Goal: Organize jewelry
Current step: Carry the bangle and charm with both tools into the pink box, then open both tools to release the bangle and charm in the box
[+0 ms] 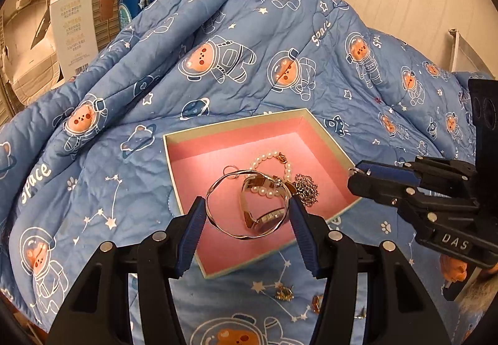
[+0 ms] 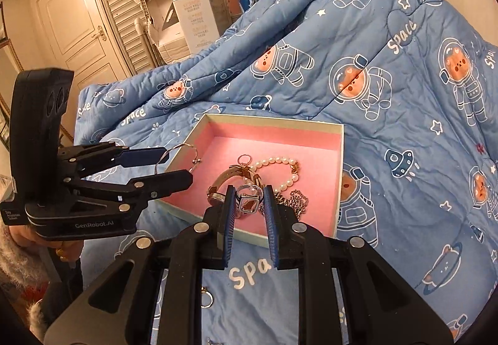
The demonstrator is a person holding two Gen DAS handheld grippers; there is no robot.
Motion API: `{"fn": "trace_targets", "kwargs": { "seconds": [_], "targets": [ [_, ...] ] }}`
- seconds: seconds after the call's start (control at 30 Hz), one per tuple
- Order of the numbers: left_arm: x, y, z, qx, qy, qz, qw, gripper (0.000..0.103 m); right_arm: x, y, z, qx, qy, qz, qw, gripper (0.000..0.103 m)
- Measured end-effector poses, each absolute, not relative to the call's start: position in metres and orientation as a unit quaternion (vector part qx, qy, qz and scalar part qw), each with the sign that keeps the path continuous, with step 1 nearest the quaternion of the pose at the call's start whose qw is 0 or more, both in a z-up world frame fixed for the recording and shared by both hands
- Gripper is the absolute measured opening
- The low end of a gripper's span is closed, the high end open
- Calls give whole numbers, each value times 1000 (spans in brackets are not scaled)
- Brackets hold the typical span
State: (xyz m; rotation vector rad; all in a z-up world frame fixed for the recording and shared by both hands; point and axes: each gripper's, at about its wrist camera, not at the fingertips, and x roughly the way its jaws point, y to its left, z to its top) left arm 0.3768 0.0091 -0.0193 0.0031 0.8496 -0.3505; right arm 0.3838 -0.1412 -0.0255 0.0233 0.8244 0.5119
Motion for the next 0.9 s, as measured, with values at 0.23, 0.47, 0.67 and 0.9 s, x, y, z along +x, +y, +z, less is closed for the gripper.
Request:
{"fn": "trace_targets", "kwargs": {
  "seconds": [0.23, 0.47, 0.67, 0.9],
  "targets": [
    [424, 6, -33, -28, 448, -169, 877, 53, 412, -131, -43, -13, 412, 237, 880, 19],
    [446, -2, -44, -55, 475, -178, 860, 53, 429, -128, -56, -22, 423, 225, 878, 19],
    [462, -6, -56, -74, 502, -166, 846, 53, 435, -121, -64, -26, 428, 223, 875, 19],
    [472, -10, -59, -63, 504, -141, 850, 53, 442, -119, -70, -7, 437, 217, 873, 19]
  ]
}}
